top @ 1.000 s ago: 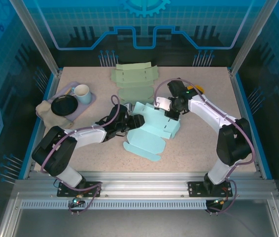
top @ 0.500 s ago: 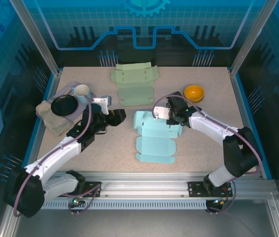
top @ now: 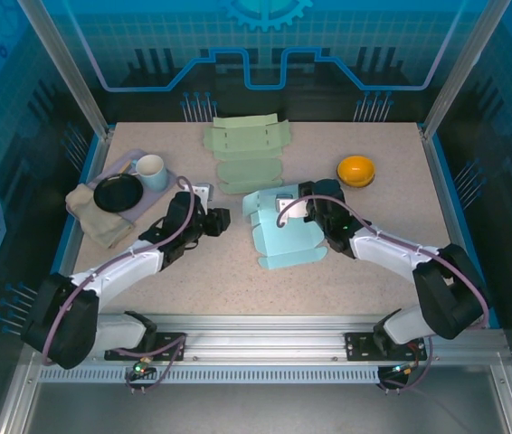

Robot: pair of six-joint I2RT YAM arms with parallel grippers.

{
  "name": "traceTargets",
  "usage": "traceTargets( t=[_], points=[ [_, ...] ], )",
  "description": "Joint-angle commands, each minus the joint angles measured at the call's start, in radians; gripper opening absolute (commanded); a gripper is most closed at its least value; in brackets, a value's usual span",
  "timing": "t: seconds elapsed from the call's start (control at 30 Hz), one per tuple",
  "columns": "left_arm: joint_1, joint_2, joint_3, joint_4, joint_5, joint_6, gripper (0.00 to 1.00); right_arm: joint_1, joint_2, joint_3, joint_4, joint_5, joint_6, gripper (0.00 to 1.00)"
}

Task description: Fold the paper box

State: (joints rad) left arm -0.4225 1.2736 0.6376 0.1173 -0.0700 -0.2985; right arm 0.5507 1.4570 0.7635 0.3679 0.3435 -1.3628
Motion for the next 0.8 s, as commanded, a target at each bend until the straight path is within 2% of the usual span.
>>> traceTargets(
  t=[0.0, 0.2, 0.3, 0.5, 0.77],
  points=[
    [-0.022, 0.038, -0.005, 0.068, -0.041, 0.070, 0.48, 0.030, 0.046, -0.035, 0.152, 0.034, -0.057, 0.00],
    [-0.089, 0.116, 0.002, 0.087, -0.063, 0.115, 0.47, 0.044, 0.087, -0.095, 0.239, 0.058, -0.019, 0.00],
    [-0.091, 0.145, 0.006, 0.106, -0.048, 0.104, 0.46, 0.048, 0.114, -0.127, 0.294, 0.078, -0.026, 0.00],
    [-0.091, 0.186, 0.029, 0.124, -0.026, 0.131, 0.46, 0.051, 0.132, -0.141, 0.290, 0.070, -0.022, 0.00],
    [-0.099, 0.249, 0.072, 0.169, 0.062, 0.130, 0.46, 0.051, 0.150, -0.147, 0.293, 0.071, -0.040, 0.00]
  ],
)
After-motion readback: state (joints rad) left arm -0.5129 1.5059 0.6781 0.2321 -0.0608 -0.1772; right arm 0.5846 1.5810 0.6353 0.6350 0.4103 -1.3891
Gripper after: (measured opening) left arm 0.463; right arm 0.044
